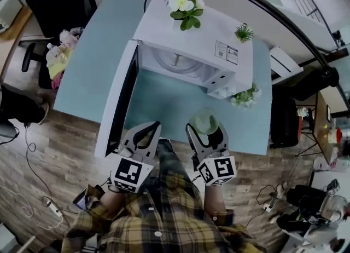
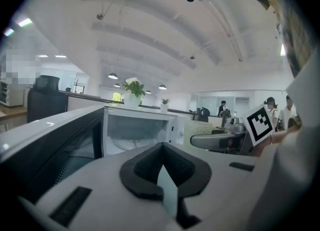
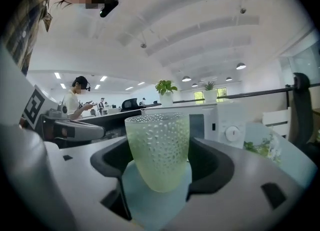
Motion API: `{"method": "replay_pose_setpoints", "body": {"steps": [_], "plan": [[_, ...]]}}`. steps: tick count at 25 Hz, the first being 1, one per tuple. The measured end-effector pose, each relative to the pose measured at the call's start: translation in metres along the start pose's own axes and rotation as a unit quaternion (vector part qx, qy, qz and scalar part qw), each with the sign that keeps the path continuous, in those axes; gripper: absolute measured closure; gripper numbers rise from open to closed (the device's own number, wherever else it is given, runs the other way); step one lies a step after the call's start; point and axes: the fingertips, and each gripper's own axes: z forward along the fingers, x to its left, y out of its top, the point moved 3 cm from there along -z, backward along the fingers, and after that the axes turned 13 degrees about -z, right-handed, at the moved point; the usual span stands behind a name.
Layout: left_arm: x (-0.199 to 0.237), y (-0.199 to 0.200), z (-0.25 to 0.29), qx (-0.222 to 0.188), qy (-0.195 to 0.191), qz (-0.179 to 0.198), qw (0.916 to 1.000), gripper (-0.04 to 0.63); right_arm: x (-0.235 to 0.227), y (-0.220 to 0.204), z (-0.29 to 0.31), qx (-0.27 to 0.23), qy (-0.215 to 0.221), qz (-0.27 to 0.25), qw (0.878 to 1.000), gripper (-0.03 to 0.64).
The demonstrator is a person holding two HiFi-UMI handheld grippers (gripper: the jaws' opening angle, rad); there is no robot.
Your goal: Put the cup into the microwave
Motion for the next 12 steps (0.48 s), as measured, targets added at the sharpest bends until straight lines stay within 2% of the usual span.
{"method": "replay_pose_setpoints", "body": {"steps": [6, 12], "plan": [[0.012, 0.021, 0.029, -0.038, 0.063, -0.011, 0.9972, 0.603, -0.022, 0.013, 0.049, -0.021, 0.076, -0.019, 0.997, 0.258], [0.022, 0.038, 0.044, -0.064, 0.12, -0.011, 0.9906, 0.603, -0.034, 0.026, 0.077, -0.038, 0.135, -0.031, 0.99, 0.258]]}}
